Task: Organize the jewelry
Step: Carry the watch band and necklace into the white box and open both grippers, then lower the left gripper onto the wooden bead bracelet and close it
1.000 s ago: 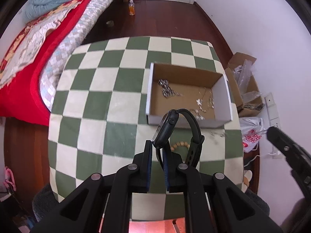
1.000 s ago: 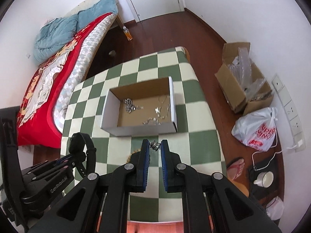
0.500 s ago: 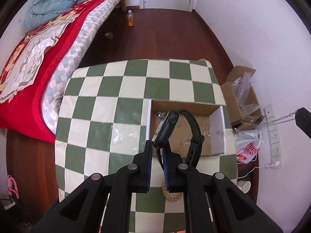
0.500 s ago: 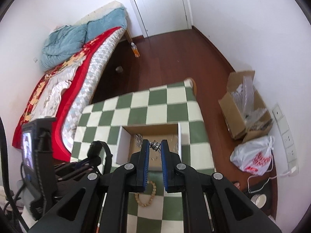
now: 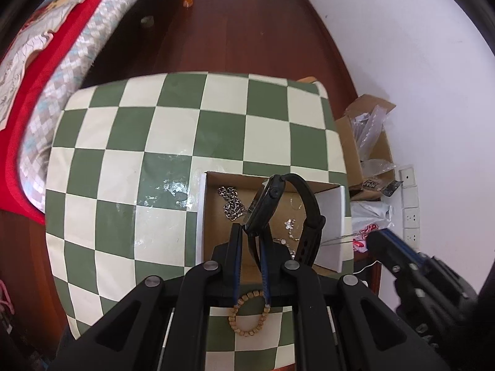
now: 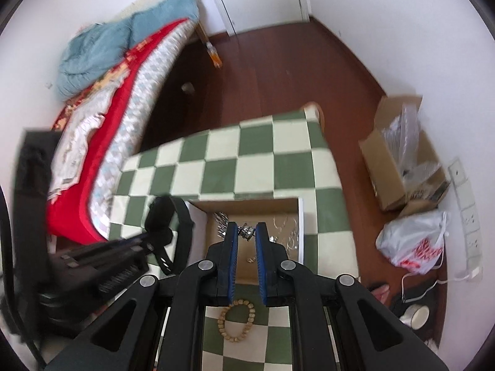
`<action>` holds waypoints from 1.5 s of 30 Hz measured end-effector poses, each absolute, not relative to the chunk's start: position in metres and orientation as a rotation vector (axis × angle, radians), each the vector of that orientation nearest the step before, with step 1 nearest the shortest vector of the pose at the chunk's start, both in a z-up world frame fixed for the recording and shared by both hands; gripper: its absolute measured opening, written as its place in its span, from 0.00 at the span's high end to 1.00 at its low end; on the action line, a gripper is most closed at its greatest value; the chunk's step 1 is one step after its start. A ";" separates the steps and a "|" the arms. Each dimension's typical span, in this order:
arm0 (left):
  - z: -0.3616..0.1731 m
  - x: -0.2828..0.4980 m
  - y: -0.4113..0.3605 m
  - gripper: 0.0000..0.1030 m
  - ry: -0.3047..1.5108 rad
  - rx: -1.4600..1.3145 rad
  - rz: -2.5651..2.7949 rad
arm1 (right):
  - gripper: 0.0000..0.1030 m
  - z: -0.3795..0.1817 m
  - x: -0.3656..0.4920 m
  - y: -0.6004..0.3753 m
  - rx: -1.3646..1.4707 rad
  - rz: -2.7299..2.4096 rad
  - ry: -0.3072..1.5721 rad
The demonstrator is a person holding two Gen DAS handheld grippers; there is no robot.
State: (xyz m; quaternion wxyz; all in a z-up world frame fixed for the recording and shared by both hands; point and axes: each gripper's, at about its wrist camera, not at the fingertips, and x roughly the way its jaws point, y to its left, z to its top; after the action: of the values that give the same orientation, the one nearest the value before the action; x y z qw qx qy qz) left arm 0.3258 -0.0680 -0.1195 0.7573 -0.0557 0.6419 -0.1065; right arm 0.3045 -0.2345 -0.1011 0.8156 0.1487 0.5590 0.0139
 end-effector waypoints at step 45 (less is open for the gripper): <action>-0.101 0.177 -0.015 0.02 1.071 0.102 0.062 | 0.01 -0.131 0.214 -0.221 0.140 -0.182 1.146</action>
State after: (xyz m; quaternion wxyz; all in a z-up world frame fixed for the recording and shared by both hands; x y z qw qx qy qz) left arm 0.1775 -0.0145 -0.1009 0.8584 0.0485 0.5098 0.0295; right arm 0.2144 -0.2214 -0.1311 0.8340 0.0661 0.5410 -0.0857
